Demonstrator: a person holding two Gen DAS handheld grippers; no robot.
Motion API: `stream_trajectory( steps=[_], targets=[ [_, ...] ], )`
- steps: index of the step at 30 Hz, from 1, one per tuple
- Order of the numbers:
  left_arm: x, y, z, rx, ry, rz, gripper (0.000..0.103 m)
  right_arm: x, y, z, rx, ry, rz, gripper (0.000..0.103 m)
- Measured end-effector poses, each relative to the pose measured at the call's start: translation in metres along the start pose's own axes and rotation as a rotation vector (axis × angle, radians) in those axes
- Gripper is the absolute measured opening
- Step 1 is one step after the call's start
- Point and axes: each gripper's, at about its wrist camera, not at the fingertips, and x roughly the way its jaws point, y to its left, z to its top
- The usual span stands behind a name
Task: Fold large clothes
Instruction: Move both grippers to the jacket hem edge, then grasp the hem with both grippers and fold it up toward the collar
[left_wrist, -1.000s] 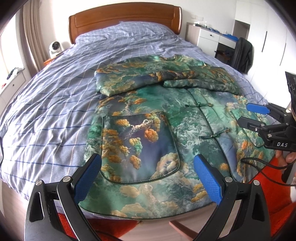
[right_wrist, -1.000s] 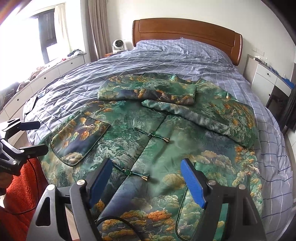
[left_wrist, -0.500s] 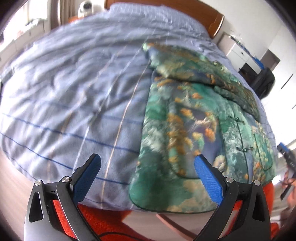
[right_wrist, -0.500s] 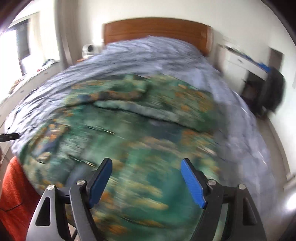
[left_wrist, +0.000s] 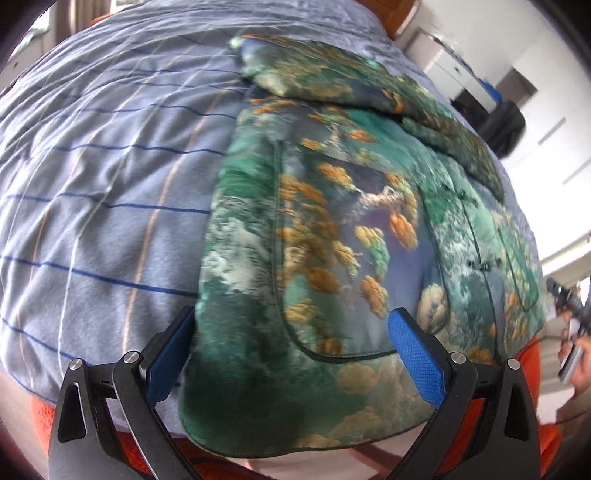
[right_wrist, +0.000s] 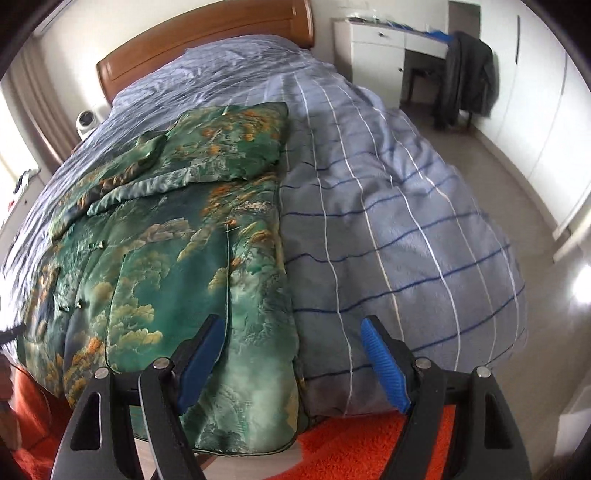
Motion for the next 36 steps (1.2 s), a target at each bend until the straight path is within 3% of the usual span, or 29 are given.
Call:
stream_trajectory(
  steps=[6,12,17,20,22,25,26,27,28,29,30,31,33,36],
  targets=[
    [0.005,0.001,0.000,0.001,0.010,0.015,0.101,0.005,0.008,0.002,0.021,0.002,0.046,0.078],
    [0.005,0.000,-0.002,0.024,0.017,0.007,0.101,0.004,0.011,0.003,-0.039,0.013,0.052,0.078],
    [0.006,-0.006,-0.003,0.035,0.022,-0.017,0.100,0.015,-0.005,-0.012,-0.097,0.139,0.112,0.078],
    [0.009,-0.012,-0.002,0.052,0.038,-0.005,0.100,0.025,-0.010,-0.021,-0.092,0.167,0.158,0.078],
    [0.008,-0.018,-0.003,0.073,0.044,0.006,0.094,0.032,-0.008,-0.023,-0.095,0.177,0.185,0.078],
    [0.004,-0.025,-0.005,0.108,0.065,0.078,0.073,0.038,-0.003,-0.023,-0.096,0.198,0.220,0.076],
    [0.003,-0.026,-0.005,0.117,0.082,0.109,0.064,0.037,-0.001,-0.024,-0.099,0.208,0.242,0.070],
    [0.001,-0.026,-0.005,0.118,0.097,0.127,0.056,0.036,0.006,-0.025,-0.120,0.229,0.263,0.050],
    [-0.001,-0.027,-0.004,0.119,0.103,0.133,0.050,0.035,0.013,-0.028,-0.147,0.241,0.260,0.041],
    [-0.003,-0.028,-0.004,0.121,0.105,0.136,0.039,0.033,0.019,-0.029,-0.183,0.246,0.239,0.039],
    [-0.004,-0.028,-0.003,0.119,0.110,0.133,0.028,0.032,0.024,-0.030,-0.206,0.254,0.225,0.028],
    [-0.004,-0.026,-0.002,0.109,0.114,0.119,0.023,0.034,0.027,-0.030,-0.210,0.264,0.231,0.015],
    [-0.007,-0.022,0.001,0.073,0.114,0.096,0.016,0.037,0.029,-0.028,-0.193,0.268,0.250,0.013],
    [-0.025,-0.021,0.003,0.046,0.072,0.062,0.014,0.025,0.036,-0.023,-0.209,0.235,0.272,0.011]
  ],
)
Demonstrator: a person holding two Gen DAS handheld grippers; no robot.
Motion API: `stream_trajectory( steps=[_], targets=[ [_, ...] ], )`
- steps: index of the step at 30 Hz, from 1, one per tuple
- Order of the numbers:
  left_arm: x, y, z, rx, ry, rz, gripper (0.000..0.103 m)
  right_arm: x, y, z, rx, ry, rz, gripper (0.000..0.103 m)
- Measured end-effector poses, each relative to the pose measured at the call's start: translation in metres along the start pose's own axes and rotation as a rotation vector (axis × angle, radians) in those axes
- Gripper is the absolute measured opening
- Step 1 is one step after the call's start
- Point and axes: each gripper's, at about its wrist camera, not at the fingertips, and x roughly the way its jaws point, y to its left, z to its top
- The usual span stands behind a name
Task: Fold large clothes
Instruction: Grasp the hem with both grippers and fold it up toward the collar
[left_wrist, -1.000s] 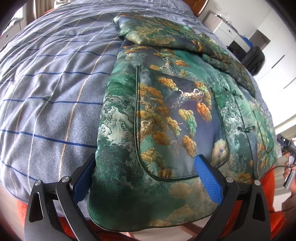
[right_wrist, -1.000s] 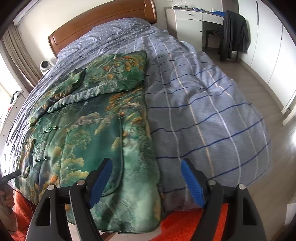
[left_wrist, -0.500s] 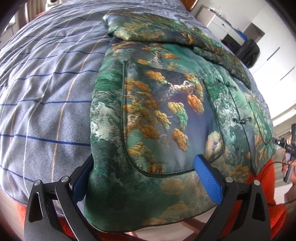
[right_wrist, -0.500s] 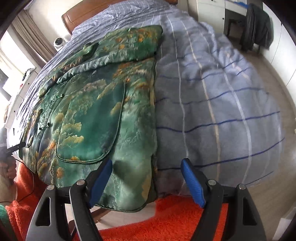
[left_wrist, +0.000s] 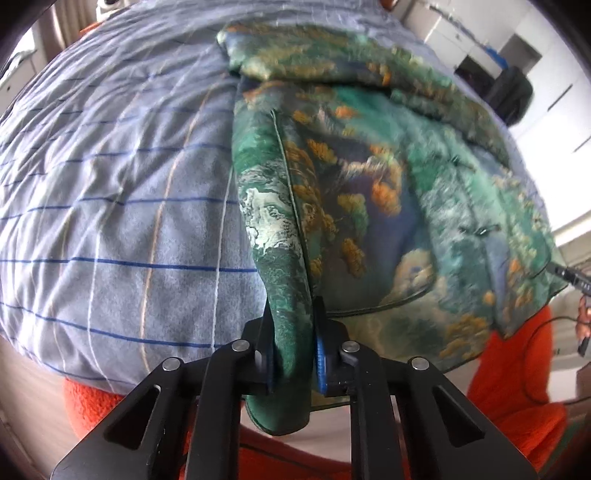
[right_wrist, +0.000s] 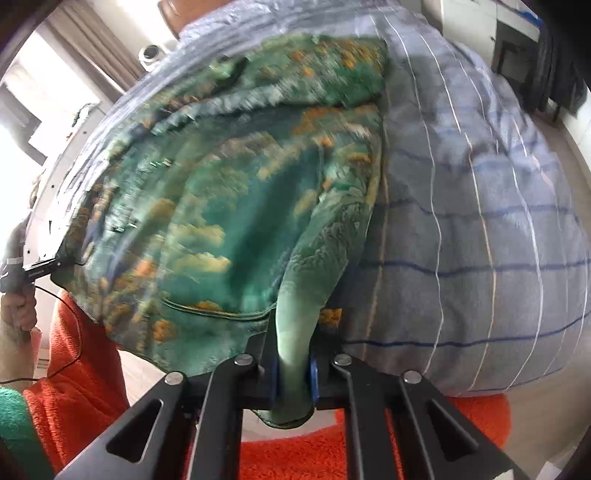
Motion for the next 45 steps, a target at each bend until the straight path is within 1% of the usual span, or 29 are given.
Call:
stream_trajectory(
  steps=[5,8,12,14,16,19,21,23,25,26,28,30,32,35,36,39,40,42,43,44,45],
  targets=[
    [-0.032,0.007,-0.005,-0.039,-0.068,-0.074,0.013,-0.039,0.009,0.009,-0.001,-0.087,0.057,0.011],
    [-0.043,0.006,-0.007,-0.035,-0.081,-0.082,0.013,-0.052,0.014,0.010,-0.006,-0.117,0.083,0.011],
    [-0.050,0.008,-0.013,-0.034,-0.091,-0.084,0.013,-0.058,0.017,0.009,-0.023,-0.138,0.088,0.011],
    [-0.049,0.006,-0.007,-0.036,-0.092,-0.086,0.013,-0.059,0.016,0.010,-0.020,-0.139,0.096,0.011],
    [-0.054,0.006,-0.010,-0.042,-0.091,-0.088,0.013,-0.060,0.015,0.012,-0.022,-0.137,0.101,0.011],
    [-0.067,0.009,-0.018,-0.049,-0.082,-0.093,0.013,-0.064,0.016,0.007,-0.017,-0.132,0.133,0.011],
    [-0.078,0.012,-0.029,-0.049,-0.073,-0.093,0.013,-0.074,0.020,-0.001,-0.019,-0.132,0.156,0.011],
    [-0.092,0.018,-0.042,-0.067,-0.050,-0.111,0.013,-0.088,0.026,-0.012,-0.015,-0.132,0.195,0.011],
    [-0.108,0.027,-0.054,-0.102,-0.034,-0.153,0.013,-0.104,0.030,-0.021,-0.008,-0.135,0.243,0.011],
    [-0.119,0.031,-0.056,-0.121,-0.037,-0.177,0.013,-0.112,0.032,-0.025,0.002,-0.140,0.276,0.011],
    [-0.138,0.036,-0.056,-0.141,-0.061,-0.198,0.012,-0.126,0.031,-0.028,0.033,-0.157,0.336,0.011],
    [-0.152,0.040,-0.044,-0.155,-0.096,-0.212,0.012,-0.132,0.029,-0.024,0.059,-0.180,0.367,0.011],
    [-0.159,0.041,-0.022,-0.132,-0.143,-0.218,0.013,-0.134,0.021,-0.010,0.078,-0.223,0.397,0.011],
    [-0.155,0.042,0.025,-0.095,-0.204,-0.209,0.013,-0.125,0.004,0.028,0.101,-0.289,0.412,0.011],
    [-0.148,0.045,0.048,-0.099,-0.221,-0.206,0.013,-0.119,-0.003,0.046,0.109,-0.310,0.418,0.011],
    [-0.130,0.053,0.096,-0.119,-0.245,-0.211,0.013,-0.100,-0.016,0.095,0.129,-0.347,0.433,0.010],
    [-0.121,0.055,0.114,-0.126,-0.250,-0.212,0.013,-0.089,-0.023,0.117,0.144,-0.353,0.435,0.010],
    [-0.099,0.060,0.148,-0.144,-0.251,-0.220,0.013,-0.072,-0.033,0.145,0.173,-0.355,0.436,0.010],
    [-0.089,0.062,0.156,-0.148,-0.247,-0.219,0.013,-0.057,-0.039,0.163,0.193,-0.351,0.433,0.010],
    [-0.076,0.063,0.169,-0.148,-0.236,-0.210,0.013,-0.047,-0.043,0.173,0.203,-0.341,0.439,0.010],
    [-0.067,0.063,0.175,-0.150,-0.232,-0.201,0.013,-0.032,-0.049,0.186,0.223,-0.334,0.428,0.010]
  ],
)
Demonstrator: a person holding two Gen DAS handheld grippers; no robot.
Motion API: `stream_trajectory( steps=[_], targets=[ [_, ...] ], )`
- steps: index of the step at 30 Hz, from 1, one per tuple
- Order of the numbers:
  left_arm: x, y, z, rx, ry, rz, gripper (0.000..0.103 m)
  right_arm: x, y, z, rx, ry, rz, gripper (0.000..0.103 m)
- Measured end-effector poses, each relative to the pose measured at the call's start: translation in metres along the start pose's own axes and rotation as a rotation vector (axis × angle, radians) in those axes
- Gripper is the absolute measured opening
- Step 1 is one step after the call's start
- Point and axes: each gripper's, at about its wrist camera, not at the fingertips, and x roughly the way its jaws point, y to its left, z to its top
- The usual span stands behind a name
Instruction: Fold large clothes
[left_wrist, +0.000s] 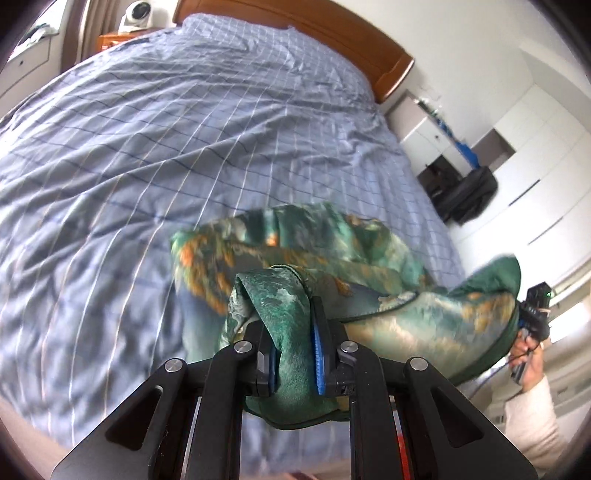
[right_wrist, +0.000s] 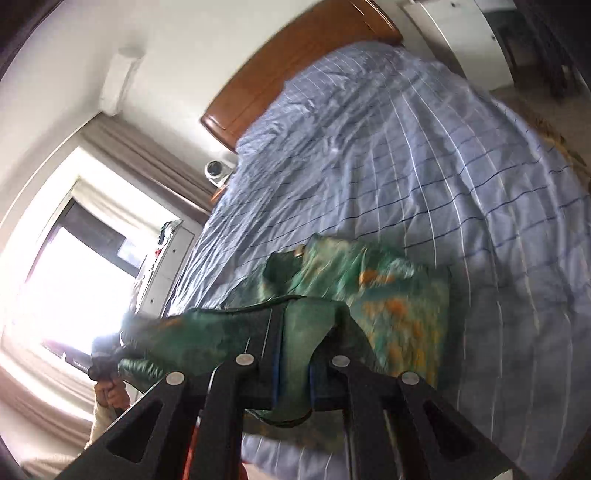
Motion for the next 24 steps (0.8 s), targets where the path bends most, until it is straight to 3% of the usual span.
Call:
stream_trajectory(
  steps=[5,8,11,13,14,15,16,17,20,24],
  targets=[
    [0.047,0.013,0.010,-0.038,0.031,0.017,0.016,0.057,-0.036,0.015,0.066,0.050,-0.059,0.011],
    [0.063,0.023,0.013,-0.062,0.038,0.020,0.027,0.078,-0.052,0.014,0.101,0.062,-0.086,0.011],
    [0.066,0.034,0.019,-0.122,0.050,-0.028,0.039,0.091,-0.070,0.014,0.193,0.078,-0.070,0.013],
    [0.057,0.042,0.026,-0.172,0.026,-0.067,0.060,0.098,-0.084,0.015,0.287,0.094,-0.044,0.028],
    [0.049,0.045,0.029,-0.187,-0.012,-0.068,0.082,0.101,-0.091,0.016,0.347,0.096,-0.012,0.037],
    [0.037,0.050,0.031,-0.203,-0.060,-0.075,0.094,0.100,-0.098,0.017,0.408,0.082,0.033,0.057],
    [0.026,0.056,0.033,-0.220,-0.098,-0.095,0.095,0.096,-0.099,0.017,0.442,0.063,0.064,0.081],
    [0.018,0.061,0.034,-0.231,-0.114,-0.119,0.095,0.090,-0.101,0.018,0.473,0.028,0.100,0.087],
    [0.003,0.067,0.029,-0.183,-0.106,-0.136,0.097,0.068,-0.097,0.026,0.460,-0.048,0.098,0.090],
    [0.033,0.044,0.010,-0.002,-0.009,-0.028,0.098,0.061,-0.067,0.029,0.229,-0.009,-0.014,0.090]
  ],
)
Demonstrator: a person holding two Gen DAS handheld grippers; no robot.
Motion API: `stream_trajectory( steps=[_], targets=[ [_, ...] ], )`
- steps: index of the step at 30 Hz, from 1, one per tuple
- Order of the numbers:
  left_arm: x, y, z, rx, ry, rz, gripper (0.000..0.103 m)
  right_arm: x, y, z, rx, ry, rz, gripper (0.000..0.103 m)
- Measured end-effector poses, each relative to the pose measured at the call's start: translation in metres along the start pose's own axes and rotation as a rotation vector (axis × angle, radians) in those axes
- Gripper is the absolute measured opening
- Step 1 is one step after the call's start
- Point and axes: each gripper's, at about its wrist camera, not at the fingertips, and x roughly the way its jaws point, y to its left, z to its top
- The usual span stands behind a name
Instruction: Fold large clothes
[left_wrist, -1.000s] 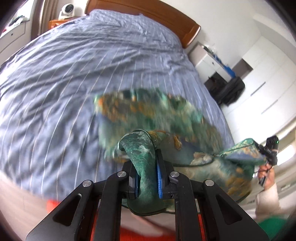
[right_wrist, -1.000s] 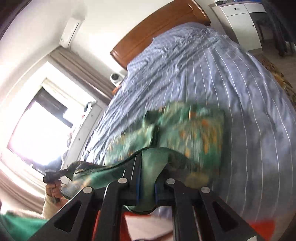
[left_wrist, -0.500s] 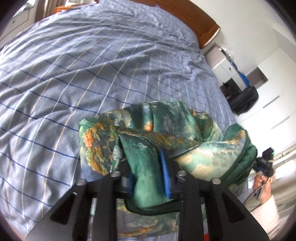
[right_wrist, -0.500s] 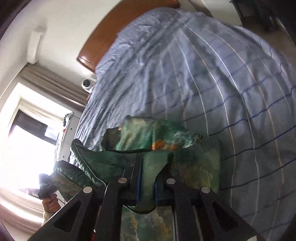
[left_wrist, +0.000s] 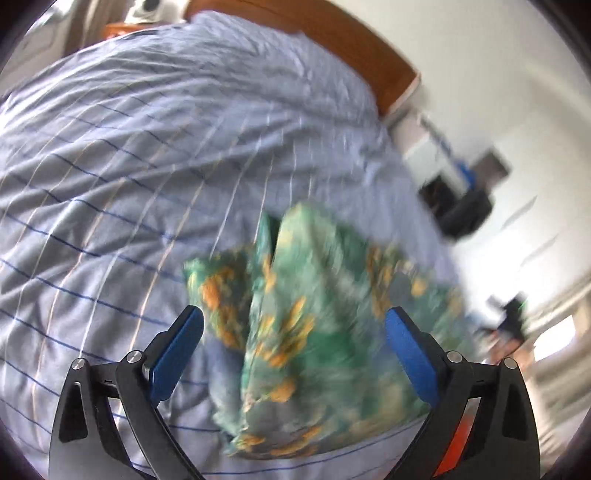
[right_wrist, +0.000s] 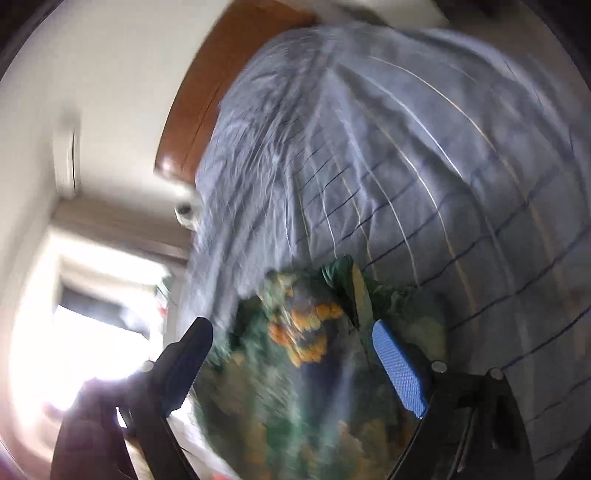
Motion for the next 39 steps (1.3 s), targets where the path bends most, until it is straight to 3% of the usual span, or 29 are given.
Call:
stream_trajectory(
  steps=[4,7,8,9,10,12,16,19,22,25,29,32,39],
  targets=[
    [0.052,-0.027,-0.002,0.115,0.037,0.126,0.095,0.035,0.032,-0.013,-0.272,0.084,-0.242,0.090],
    [0.096,-0.032,0.004,0.080,0.081,0.215,0.057,0.070,0.044,-0.020,-0.362,0.099,-0.357,0.086],
    [0.105,-0.031,0.005,0.055,0.092,0.254,0.019,0.078,0.044,-0.022,-0.380,0.102,-0.396,0.073],
    [0.113,-0.030,0.006,0.032,0.098,0.304,0.012,0.086,0.044,-0.025,-0.408,0.102,-0.447,0.026],
    [0.112,-0.031,0.007,0.018,0.085,0.320,0.010,0.092,0.050,-0.029,-0.455,0.098,-0.525,0.013],
    [0.094,-0.038,0.014,0.004,0.016,0.320,0.008,0.082,0.061,-0.031,-0.503,0.033,-0.575,0.013],
    [0.059,-0.062,0.036,0.070,-0.146,0.315,0.008,0.042,0.103,-0.017,-0.601,-0.184,-0.590,0.013],
    [0.066,-0.074,0.043,0.136,-0.224,0.386,0.008,0.038,0.116,0.004,-0.605,-0.263,-0.609,0.013],
    [0.108,-0.060,0.040,0.174,-0.184,0.472,0.008,0.065,0.100,0.013,-0.605,-0.237,-0.667,0.012],
    [0.142,-0.040,0.014,0.190,-0.149,0.502,0.010,0.104,0.059,0.002,-0.568,-0.139,-0.721,0.013],
    [0.153,-0.041,-0.011,0.244,-0.211,0.522,0.013,0.138,0.020,-0.024,-0.539,-0.092,-0.738,0.013],
    [0.155,-0.034,-0.012,0.232,-0.218,0.501,0.014,0.142,0.020,-0.032,-0.555,-0.118,-0.762,0.014],
    [0.158,-0.022,-0.010,0.186,-0.230,0.433,0.015,0.144,0.013,-0.026,-0.518,-0.129,-0.716,0.016]
  ],
)
